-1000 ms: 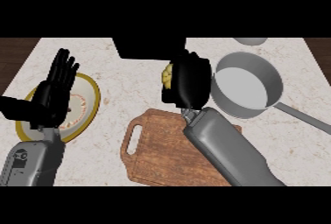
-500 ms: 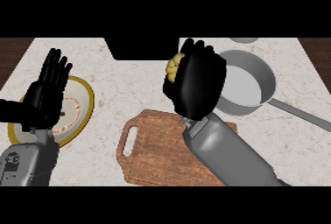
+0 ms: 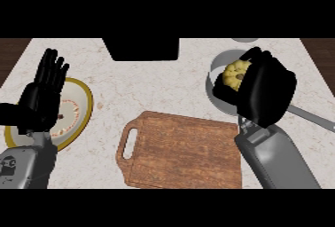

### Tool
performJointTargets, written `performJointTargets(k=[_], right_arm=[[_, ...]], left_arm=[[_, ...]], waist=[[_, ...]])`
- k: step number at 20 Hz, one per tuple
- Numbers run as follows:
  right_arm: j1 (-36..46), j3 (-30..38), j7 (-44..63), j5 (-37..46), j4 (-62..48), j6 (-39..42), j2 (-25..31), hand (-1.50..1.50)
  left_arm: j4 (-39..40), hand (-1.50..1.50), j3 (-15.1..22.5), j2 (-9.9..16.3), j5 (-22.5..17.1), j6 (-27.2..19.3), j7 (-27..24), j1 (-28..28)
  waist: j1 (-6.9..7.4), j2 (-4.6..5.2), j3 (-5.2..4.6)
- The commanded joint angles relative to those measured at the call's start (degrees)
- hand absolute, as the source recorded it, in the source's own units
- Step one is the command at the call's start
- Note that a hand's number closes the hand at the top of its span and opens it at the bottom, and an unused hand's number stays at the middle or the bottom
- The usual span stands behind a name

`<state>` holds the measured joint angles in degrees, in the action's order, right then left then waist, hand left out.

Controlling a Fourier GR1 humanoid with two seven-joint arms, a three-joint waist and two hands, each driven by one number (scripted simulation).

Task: Pick the squash from the cutting board and place it in the pot

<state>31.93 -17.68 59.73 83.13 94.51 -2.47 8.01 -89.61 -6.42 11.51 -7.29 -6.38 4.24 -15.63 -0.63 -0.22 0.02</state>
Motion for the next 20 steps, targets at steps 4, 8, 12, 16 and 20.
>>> performJointTargets(k=[4,8,12,16,20], right_arm=[[-12.11,8.64,-8.87,-7.32,7.0,-5.32,6.9,1.5],[-12.71,15.39,-15.67,-12.68,2.17,-8.04,9.68,1.5],[-10.45,16.38,-19.12,-11.01,-9.04,-14.34,7.82,1.5],[-10.85,21.19,-24.57,-17.71,-13.25,-13.25,11.08,1.5],[-7.9,23.95,-27.01,-25.14,-20.89,-11.25,9.25,1.5]], left_arm=[[3.02,0.0,-1.3,0.36,-1.33,3.11,-3.46,1.25],[1.05,0.0,0.18,-0.44,0.46,1.49,-1.09,0.35],[1.04,0.0,-0.23,-0.83,0.48,0.18,0.94,-2.86],[-2.06,0.0,0.85,-1.95,1.24,0.71,-0.86,3.19],[1.12,0.0,0.8,-1.83,1.87,-0.79,1.31,-4.15]], waist=[[0.32,0.21,-0.02],[0.64,0.22,-0.01],[0.8,0.28,-0.01],[0.91,0.22,-0.01],[0.77,0.38,0.03]])
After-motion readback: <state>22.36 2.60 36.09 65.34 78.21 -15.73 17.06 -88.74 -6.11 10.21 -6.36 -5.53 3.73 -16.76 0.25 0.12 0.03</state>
